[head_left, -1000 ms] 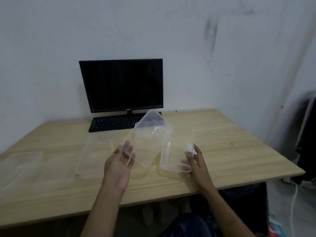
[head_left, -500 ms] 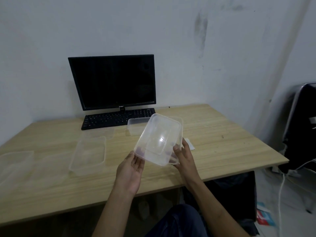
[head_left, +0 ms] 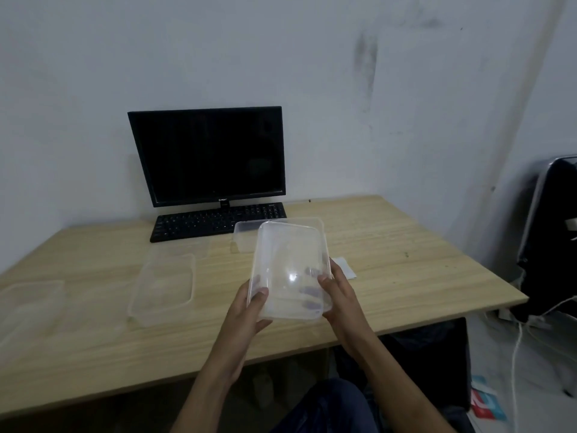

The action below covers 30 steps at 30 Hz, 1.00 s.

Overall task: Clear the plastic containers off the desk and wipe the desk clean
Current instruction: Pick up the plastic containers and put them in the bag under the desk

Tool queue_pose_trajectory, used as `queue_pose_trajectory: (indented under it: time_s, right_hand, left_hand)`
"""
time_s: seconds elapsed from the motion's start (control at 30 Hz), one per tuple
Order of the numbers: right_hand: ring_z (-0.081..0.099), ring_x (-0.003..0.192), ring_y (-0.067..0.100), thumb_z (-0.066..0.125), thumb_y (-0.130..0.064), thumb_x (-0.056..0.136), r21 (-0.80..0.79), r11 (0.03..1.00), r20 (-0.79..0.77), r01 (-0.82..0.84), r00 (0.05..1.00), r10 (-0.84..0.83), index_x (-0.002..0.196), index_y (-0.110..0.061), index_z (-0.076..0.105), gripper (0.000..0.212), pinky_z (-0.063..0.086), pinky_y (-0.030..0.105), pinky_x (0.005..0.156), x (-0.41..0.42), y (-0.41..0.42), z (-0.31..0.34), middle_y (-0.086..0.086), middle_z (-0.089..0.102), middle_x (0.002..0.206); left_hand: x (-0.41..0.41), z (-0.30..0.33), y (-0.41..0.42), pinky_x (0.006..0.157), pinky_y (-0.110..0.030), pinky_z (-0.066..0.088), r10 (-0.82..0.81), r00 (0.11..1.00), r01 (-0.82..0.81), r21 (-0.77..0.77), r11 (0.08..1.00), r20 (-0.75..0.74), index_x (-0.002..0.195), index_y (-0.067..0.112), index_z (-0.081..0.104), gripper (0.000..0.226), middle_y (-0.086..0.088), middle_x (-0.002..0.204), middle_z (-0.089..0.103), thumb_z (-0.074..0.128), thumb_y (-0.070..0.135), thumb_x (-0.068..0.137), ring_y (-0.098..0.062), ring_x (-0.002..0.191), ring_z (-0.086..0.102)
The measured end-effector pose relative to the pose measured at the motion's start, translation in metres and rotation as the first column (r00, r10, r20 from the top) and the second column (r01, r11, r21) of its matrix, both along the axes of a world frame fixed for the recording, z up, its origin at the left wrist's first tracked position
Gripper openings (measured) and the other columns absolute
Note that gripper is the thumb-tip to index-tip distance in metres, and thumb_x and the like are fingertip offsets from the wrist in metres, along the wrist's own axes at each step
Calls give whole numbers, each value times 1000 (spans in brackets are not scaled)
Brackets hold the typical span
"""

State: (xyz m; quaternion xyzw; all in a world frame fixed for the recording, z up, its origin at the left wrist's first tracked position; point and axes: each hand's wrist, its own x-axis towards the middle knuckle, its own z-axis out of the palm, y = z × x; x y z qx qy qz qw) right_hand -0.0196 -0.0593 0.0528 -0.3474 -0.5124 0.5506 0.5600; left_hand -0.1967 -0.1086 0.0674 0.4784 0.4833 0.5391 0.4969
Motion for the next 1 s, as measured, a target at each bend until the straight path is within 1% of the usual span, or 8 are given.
queue_pose_trajectory:
  time_s: [0.13, 0.27, 0.43, 0.53, 0.63, 0.77, 0.9, 1.0]
  right_hand:
    - [64, 111, 25, 52, -46, 88, 6, 999, -2, -50, 999, 50, 133, -38, 49, 46, 56, 48, 85, -2, -4, 7, -3, 61, 128]
    - [64, 110, 24, 43, -54, 88, 19, 998, 30, -63, 998, 63, 137, -39, 44, 52, 55, 47, 89, -6, -6, 12, -5, 60, 129]
    - [64, 111, 24, 45, -59, 85, 27, 997, 26, -77, 997, 76, 136, -41, 45, 54, 55, 44, 89, -11, -10, 19, -7, 60, 130]
    - [63, 112, 22, 54, -59, 80, 35, 995, 29, -98, 995, 97, 136, -36, 45, 62, 55, 39, 86, -12, -14, 21, -7, 61, 128]
    - [64, 110, 19, 53, -45, 86, 60, 993, 25, -102, 995, 101, 130, -35, 50, 45, 55, 33, 82, -10, -17, 24, -10, 64, 123]
    - [66, 108, 21, 51, -43, 85, 55, 996, 20, -73, 997, 72, 127, -36, 54, 42, 55, 39, 87, -3, -18, 26, -7, 65, 122]
    - [65, 109, 27, 48, -43, 89, 22, 999, 3, -50, 999, 50, 133, -27, 53, 46, 50, 53, 95, 3, -18, 28, 4, 64, 125]
    - [63, 112, 28, 46, -44, 94, 18, 998, 5, -60, 998, 60, 137, -26, 49, 47, 49, 52, 96, 5, -19, 29, 6, 63, 127]
  left_hand:
    - [7, 0, -2, 95, -36, 51, -6, 998, 3, 41, 999, 66, 132, 47, 41, 39, 16, 128, 56, 44, 47, 93, -5, 115, 56]
    - [11, 1, -3, 95, -38, 52, -7, 999, 4, 60, 998, 47, 139, 43, 38, 56, 12, 130, 57, 45, 56, 85, -7, 114, 59]
    - [12, 1, -2, 87, -35, 56, 26, 998, -30, 66, 997, 64, 138, 36, 40, 51, 6, 127, 59, 43, 51, 89, -8, 106, 64]
    - [16, 0, -2, 84, -34, 57, 60, 992, -68, 74, 995, 108, 132, 35, 44, 37, 3, 125, 61, 41, 44, 96, -12, 105, 65]
    - [19, 0, -4, 83, -34, 56, 53, 986, -65, 73, 995, 156, 123, 39, 48, 28, 4, 121, 63, 43, 41, 96, -11, 103, 66]
    - [11, 3, -7, 87, -36, 55, -45, 981, 29, 88, 996, 188, 131, 33, 48, 48, 4, 120, 66, 64, 40, 86, -15, 109, 64]
    - [2, 6, -8, 89, -35, 55, -145, 969, 127, 104, 987, 198, 135, 28, 43, 70, -1, 120, 67, 74, 36, 73, -21, 113, 63]
    - [0, 7, -7, 91, -37, 54, -171, 959, 152, 99, 983, 226, 136, 26, 41, 81, -7, 119, 68, 77, 35, 64, -26, 113, 63]
